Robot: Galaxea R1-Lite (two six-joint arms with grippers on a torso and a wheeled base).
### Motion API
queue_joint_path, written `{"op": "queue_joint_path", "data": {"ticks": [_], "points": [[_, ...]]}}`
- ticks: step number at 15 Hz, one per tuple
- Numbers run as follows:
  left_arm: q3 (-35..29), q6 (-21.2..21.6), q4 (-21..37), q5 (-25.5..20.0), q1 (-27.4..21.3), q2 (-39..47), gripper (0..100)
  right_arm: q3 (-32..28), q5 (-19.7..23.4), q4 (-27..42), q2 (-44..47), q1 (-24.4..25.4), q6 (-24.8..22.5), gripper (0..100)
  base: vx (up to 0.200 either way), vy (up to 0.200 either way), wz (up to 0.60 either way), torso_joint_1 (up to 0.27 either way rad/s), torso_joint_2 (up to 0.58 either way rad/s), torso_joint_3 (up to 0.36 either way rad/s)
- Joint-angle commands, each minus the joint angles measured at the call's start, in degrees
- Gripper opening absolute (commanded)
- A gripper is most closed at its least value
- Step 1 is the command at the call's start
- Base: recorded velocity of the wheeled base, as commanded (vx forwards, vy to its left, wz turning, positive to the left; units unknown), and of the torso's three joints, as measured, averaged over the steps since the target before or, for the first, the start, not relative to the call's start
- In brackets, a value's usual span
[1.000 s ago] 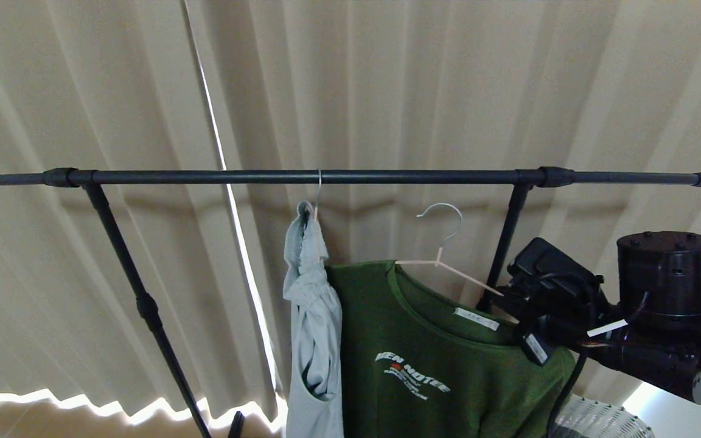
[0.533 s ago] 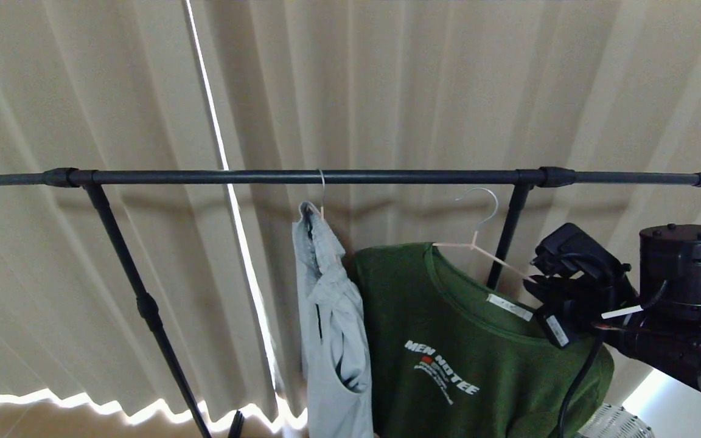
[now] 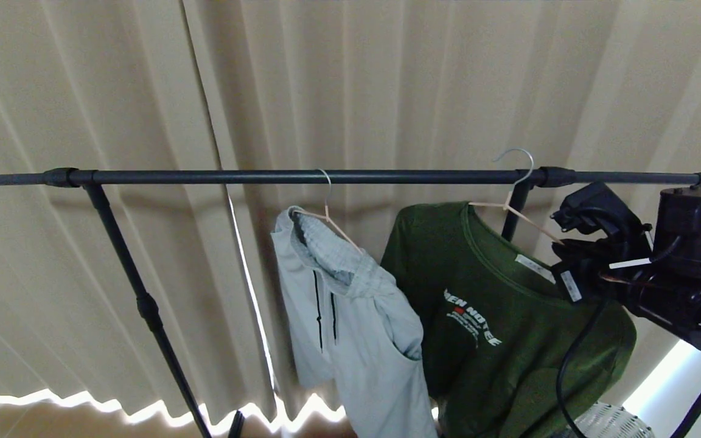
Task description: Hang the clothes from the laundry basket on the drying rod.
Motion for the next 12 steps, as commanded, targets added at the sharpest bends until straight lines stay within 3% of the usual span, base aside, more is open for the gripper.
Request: {"op": "queue_joint_path", "data": {"ticks": [1, 5, 9, 12], "points": [[0.0, 0.0, 0.0, 0.0, 0.0, 0.0, 100, -2.6, -1.1, 0.4, 1.9, 0.0, -0.9, 0, 0.000, 0.000, 0.00, 0.000, 0.00, 0.000], [0.0, -0.1, -0.1, 0.0, 0.0, 0.1, 100, -6.7, -3.3, 4.8, 6.2, 2.7, -1.5, 0, 0.000, 0.000, 0.00, 0.000, 0.00, 0.000], [0.0, -0.1, 0.0, 0.0, 0.0, 0.0, 100, -6.9, -4.0, 4.1, 9.2, 7.6, -1.5, 0, 0.000, 0.000, 0.00, 0.000, 0.00, 0.000], [0.0, -0.1, 0.0, 0.0, 0.0, 0.0, 100, -7.7, -3.9, 4.1, 9.4, 8.2, -1.5, 0, 0.000, 0.000, 0.00, 0.000, 0.00, 0.000]]}}
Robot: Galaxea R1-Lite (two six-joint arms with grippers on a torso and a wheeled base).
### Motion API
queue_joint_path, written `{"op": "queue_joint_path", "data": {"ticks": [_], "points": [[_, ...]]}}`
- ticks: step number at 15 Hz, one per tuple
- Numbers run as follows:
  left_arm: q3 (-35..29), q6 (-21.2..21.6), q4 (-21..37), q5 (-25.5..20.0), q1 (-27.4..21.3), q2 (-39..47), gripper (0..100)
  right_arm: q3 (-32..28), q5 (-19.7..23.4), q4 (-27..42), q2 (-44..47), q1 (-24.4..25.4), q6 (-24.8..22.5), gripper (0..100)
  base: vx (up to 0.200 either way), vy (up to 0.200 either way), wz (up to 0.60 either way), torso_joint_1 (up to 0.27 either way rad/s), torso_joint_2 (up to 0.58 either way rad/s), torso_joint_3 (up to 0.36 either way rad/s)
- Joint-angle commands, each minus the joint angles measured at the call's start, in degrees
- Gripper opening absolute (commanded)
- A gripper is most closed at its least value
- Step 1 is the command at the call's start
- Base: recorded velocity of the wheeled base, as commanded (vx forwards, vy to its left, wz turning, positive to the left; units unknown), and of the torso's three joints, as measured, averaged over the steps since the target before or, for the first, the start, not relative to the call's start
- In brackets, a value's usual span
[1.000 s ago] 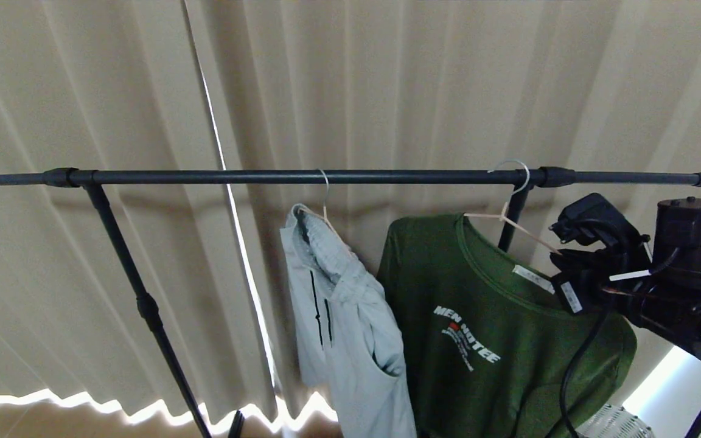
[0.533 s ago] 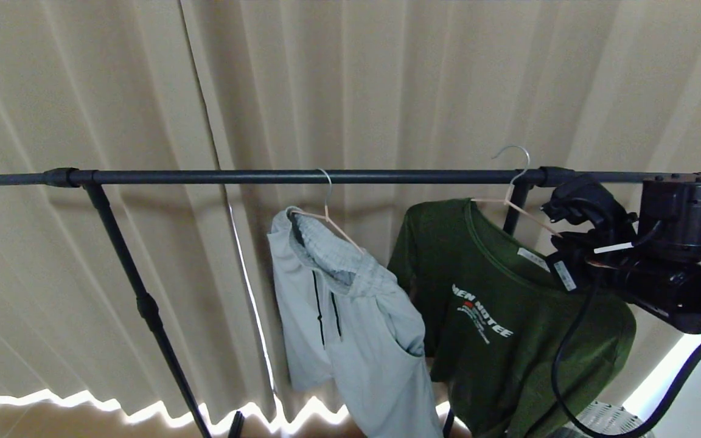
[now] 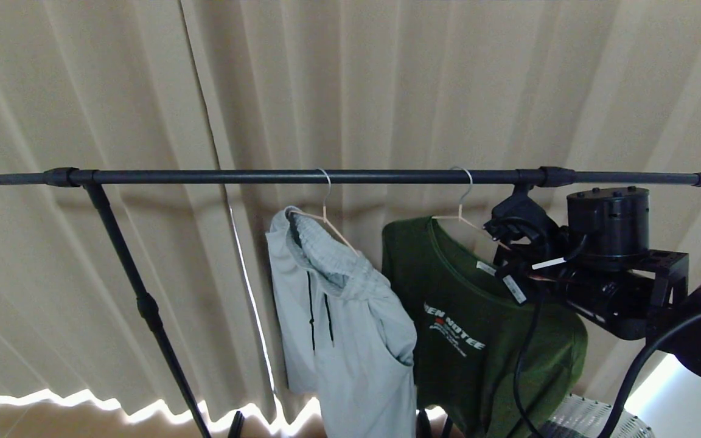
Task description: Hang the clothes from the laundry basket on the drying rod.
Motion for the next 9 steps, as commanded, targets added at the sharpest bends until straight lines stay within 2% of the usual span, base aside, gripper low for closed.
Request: {"op": "queue_joint_path", "data": {"ticks": [1, 3, 4, 6, 9], "points": [[0.0, 0.0, 0.0, 0.0, 0.0, 0.0, 100, 0.1, 0.2, 0.0, 0.5, 0.3, 0.0, 0, 0.000, 0.000, 0.00, 0.000, 0.00, 0.000], [0.0, 0.0, 0.0, 0.0, 0.0, 0.0, 100, 0.4, 0.4, -0.1, 0.4, 0.3, 0.2, 0, 0.000, 0.000, 0.00, 0.000, 0.00, 0.000], [0.0, -0.1, 0.0, 0.0, 0.0, 0.0, 100, 0.6, 0.6, -0.6, 0.3, 0.3, 0.5, 100, 0.000, 0.000, 0.00, 0.000, 0.00, 0.000], [0.0, -0.1, 0.0, 0.0, 0.0, 0.0, 100, 1.6, 2.1, -2.6, 0.3, 0.3, 0.7, 100, 0.000, 0.000, 0.00, 0.000, 0.00, 0.000], [0.0, -0.2, 0.0, 0.0, 0.0, 0.0, 100, 8.2, 8.9, -12.5, 0.0, 0.3, 1.3, 100, 0.000, 0.000, 0.00, 0.000, 0.00, 0.000]]}}
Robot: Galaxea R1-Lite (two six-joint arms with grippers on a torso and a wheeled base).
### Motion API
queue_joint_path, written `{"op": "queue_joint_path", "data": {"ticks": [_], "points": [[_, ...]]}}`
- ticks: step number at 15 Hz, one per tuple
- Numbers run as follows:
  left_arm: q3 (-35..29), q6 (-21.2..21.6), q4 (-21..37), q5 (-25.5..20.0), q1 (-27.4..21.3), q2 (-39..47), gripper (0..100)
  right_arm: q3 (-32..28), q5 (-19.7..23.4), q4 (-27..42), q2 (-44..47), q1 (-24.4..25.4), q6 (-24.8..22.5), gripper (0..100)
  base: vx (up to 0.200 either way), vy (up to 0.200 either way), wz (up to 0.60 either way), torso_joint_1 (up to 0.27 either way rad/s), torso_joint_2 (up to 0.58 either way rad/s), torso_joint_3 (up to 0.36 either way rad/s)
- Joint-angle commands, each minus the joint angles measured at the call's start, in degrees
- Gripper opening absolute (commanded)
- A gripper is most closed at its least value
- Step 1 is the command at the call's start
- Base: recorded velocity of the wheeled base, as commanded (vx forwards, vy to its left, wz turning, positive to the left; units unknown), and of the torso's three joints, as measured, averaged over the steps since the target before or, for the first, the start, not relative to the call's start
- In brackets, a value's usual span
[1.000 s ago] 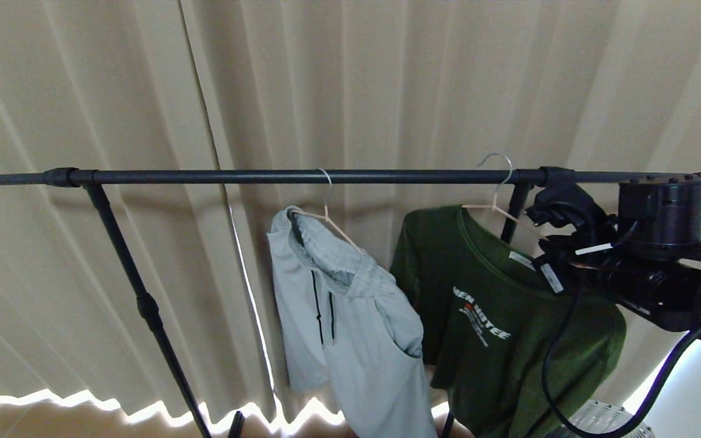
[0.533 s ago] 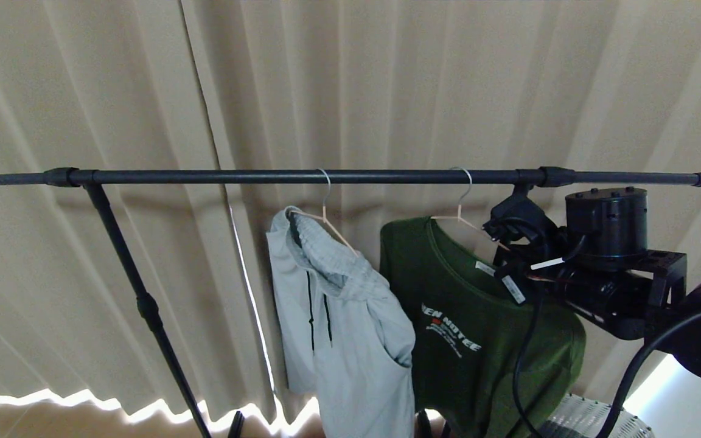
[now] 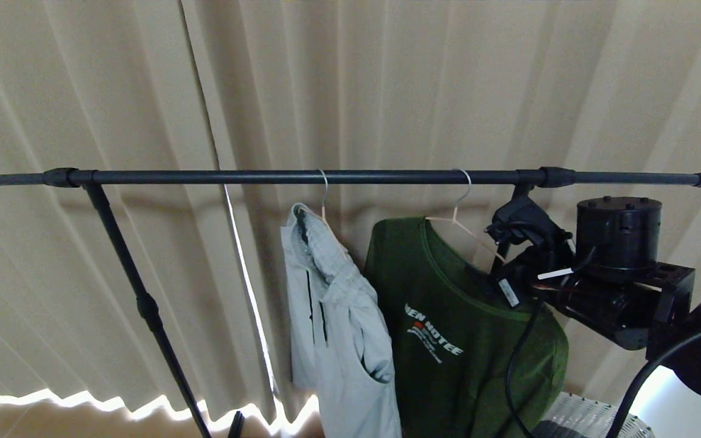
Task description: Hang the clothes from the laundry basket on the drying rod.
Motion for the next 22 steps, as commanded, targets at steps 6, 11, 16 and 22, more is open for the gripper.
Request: {"op": "queue_joint_path", "data": {"ticks": [6, 11, 16, 22], "points": [[0.0, -0.1, 0.0, 0.1, 0.0, 0.1, 100, 14.0, 6.2, -20.2, -4.6, -0.3, 3.4, 100, 0.000, 0.000, 0.00, 0.000, 0.00, 0.000], [0.0, -0.2, 0.0, 0.1, 0.0, 0.0, 100, 20.6, 5.6, -19.7, -23.4, -7.9, 3.2, 100, 0.000, 0.000, 0.00, 0.000, 0.00, 0.000], [0.0, -0.8, 0.0, 0.2, 0.0, 0.0, 100, 27.8, 3.8, -0.3, -42.8, -22.7, 4.8, 100, 0.000, 0.000, 0.00, 0.000, 0.00, 0.000], [0.0, -2.6, 0.2, 3.0, 0.0, 0.1, 100, 32.6, 4.0, 31.6, -70.4, -30.5, 10.9, 100, 0.000, 0.000, 0.00, 0.000, 0.00, 0.000]]}}
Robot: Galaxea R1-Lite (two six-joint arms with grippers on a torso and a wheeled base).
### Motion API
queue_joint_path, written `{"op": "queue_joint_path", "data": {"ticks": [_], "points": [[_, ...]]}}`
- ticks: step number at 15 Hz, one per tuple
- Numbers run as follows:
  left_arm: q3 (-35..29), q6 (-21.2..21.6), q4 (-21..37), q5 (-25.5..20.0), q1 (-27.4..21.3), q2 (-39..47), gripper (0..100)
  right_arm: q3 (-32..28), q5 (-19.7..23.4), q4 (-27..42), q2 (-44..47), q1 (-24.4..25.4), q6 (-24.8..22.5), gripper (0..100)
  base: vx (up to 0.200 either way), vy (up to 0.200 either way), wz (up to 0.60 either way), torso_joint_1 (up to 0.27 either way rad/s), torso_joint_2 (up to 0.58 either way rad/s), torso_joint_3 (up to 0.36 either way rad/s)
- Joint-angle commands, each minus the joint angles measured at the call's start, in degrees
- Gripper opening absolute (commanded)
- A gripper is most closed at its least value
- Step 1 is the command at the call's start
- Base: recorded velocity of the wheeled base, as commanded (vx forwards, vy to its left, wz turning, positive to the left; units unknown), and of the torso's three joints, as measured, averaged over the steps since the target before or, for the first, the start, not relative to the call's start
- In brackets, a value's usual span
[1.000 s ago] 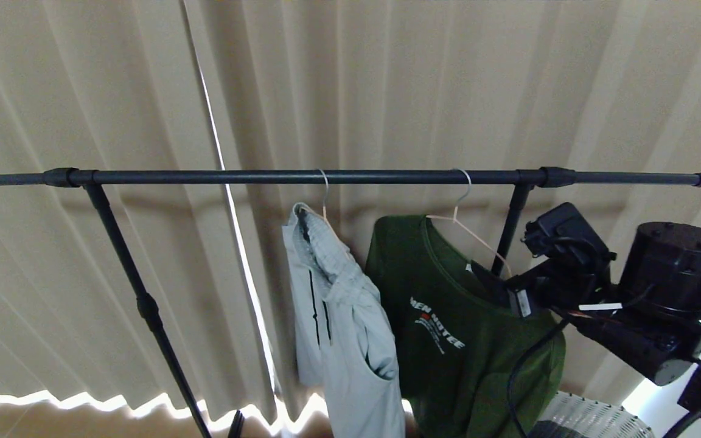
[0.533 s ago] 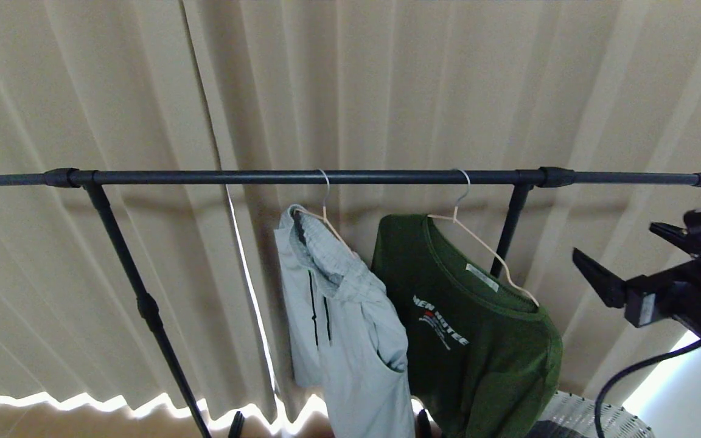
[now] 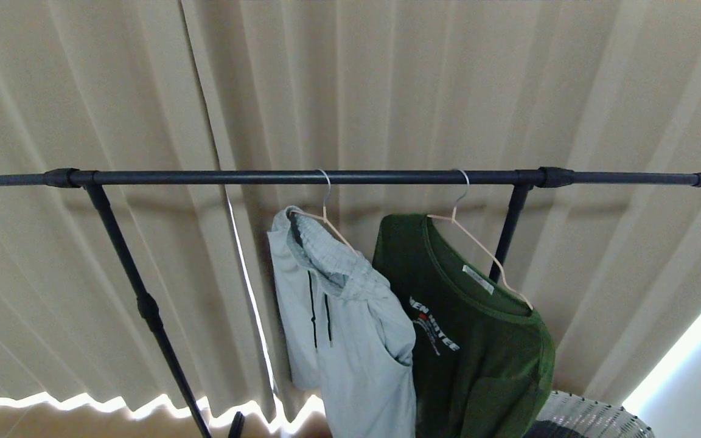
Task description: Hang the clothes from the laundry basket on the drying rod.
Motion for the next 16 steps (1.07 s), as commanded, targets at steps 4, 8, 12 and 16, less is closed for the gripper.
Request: {"op": "queue_joint_path", "data": {"ticks": [4, 8, 12, 16], "points": [[0.0, -2.8, 0.0, 1.8, 0.0, 0.0, 100, 2.1, -0.1, 24.1, -33.6, -3.4, 2.7, 100, 0.000, 0.000, 0.00, 0.000, 0.00, 0.000], [0.0, -2.2, 0.0, 1.6, 7.6, -2.8, 100, 2.0, 0.6, 29.5, -37.5, -4.5, 6.2, 100, 0.000, 0.000, 0.00, 0.000, 0.00, 0.000], [0.0, -2.2, 0.0, 1.8, 7.1, -4.7, 100, 2.6, 9.5, 28.7, -42.6, 1.5, 13.1, 100, 0.000, 0.000, 0.00, 0.000, 0.00, 0.000], [0.0, -5.0, -0.3, 2.3, 6.9, -5.0, 100, 2.9, 12.4, 28.3, -42.6, 1.0, 13.5, 100, 0.000, 0.000, 0.00, 0.000, 0.00, 0.000]]}}
